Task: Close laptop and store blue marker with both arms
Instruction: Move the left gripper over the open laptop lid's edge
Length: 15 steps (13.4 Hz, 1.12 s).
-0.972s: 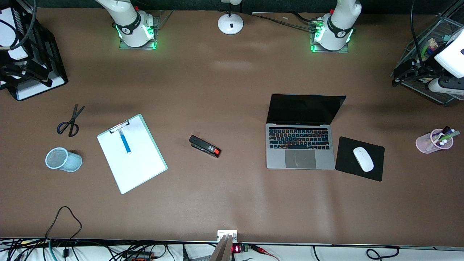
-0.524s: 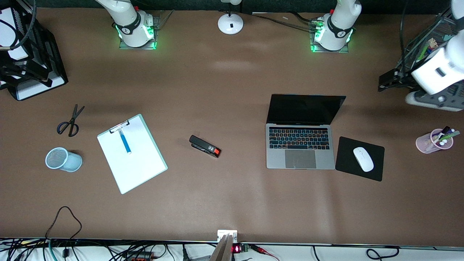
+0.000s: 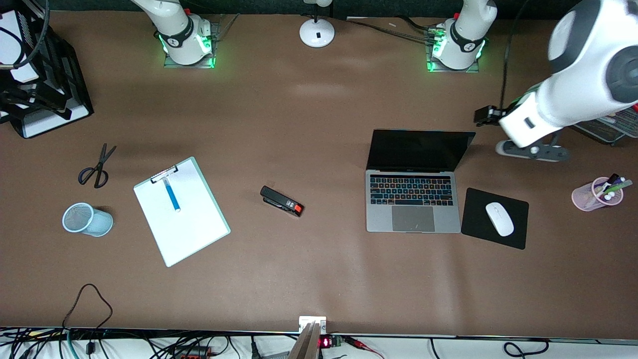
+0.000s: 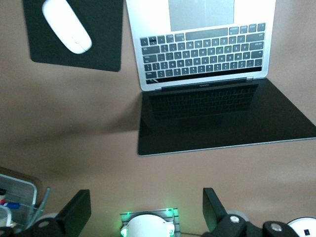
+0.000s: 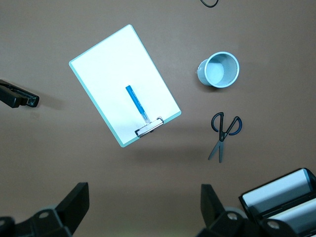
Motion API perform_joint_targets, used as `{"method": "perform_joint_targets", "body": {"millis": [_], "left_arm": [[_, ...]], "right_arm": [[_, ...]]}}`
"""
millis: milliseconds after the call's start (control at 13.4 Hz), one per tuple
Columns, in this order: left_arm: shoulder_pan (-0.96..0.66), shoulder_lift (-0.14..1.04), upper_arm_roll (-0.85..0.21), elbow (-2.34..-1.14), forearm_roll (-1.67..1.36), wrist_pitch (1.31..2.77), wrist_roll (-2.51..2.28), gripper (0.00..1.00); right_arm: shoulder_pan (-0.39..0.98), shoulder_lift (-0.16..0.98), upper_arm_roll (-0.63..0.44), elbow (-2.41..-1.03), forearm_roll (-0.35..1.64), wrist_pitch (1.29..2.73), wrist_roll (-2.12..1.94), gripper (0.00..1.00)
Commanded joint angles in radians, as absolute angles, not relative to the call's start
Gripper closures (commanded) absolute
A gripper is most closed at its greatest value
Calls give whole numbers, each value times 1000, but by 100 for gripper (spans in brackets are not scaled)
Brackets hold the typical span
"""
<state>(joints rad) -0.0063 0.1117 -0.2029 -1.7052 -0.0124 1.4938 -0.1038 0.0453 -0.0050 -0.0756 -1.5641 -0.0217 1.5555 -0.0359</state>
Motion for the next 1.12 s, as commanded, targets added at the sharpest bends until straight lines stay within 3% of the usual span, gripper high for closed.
{"method": "perform_joint_targets", "body": {"millis": [0,299,673,1047], "left_arm": [[-3,74,-279,-1788,-23,1529,-207,0],[-2,9,-330,-1943,-23,1601,-265,0],[-2,-84,-357,-2195,-23,1797,-272,0],[-2,-89,-379,-2270,-23,1888,-287,0]], "right_arm": [[46,-3,-72,-1572,-17,1563,-28,0],[46,20,-72,-1572,29,1571,-29,0],[40,64,-74,-1572,35,1600,-29,0],[35,124,-78,-1545,32,1614,-31,0]]}}
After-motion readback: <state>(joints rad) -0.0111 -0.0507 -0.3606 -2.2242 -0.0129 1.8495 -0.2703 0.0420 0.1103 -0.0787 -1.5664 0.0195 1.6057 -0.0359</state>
